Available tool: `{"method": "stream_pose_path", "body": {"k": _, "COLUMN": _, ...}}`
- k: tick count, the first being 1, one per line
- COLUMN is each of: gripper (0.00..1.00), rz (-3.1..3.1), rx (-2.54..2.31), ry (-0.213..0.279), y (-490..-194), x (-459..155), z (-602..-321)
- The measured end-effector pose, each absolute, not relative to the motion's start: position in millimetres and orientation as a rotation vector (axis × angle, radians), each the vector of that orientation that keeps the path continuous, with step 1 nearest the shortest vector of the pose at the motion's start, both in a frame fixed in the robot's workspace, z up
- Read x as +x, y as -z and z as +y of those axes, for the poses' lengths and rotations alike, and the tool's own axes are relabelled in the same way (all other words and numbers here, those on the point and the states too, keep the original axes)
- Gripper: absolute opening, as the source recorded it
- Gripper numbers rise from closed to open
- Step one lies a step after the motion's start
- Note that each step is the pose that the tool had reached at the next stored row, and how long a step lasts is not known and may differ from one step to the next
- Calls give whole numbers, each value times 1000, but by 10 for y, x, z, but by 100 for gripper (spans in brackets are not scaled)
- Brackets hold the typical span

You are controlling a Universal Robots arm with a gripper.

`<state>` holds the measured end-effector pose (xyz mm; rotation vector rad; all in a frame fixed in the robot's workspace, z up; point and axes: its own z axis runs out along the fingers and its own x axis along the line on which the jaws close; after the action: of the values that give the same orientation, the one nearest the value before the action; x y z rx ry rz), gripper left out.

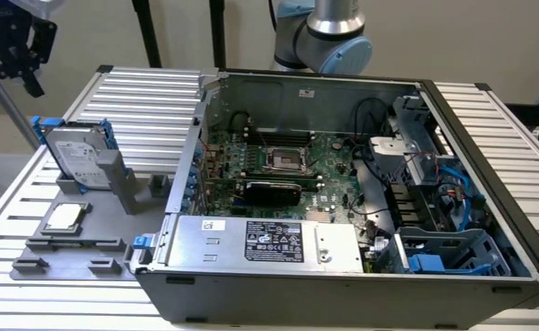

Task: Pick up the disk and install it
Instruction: 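Pick up the disk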

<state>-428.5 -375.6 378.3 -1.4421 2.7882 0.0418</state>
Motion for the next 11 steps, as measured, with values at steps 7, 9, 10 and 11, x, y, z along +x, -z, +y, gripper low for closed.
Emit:
{"method": "stream_pose_path", "body": {"k": 7, "gripper": 11, "rz": 2692, "rx": -1617, "ry": -42, "y": -3778, "x": -4285, "z": -3756}}
{"method": "stream_pose_path", "body": {"k": 9, "gripper": 11, "rz": 2664, "rx": -1665, "ry": -42, "y": -3776, "x": -4285, "z": -3756}}
{"method": "stream_pose_path", "body": {"k": 10, "gripper": 11, "rz": 2649, "rx": -1689, "ry": -42, "y": -3775, "x": -4285, "z": -3756}}
{"method": "stream_pose_path", "body": {"k": 11, "gripper": 11, "rz": 2633, "rx": -1715, "ry": -42, "y": -3774, "x": -4285, "z": -3757}}
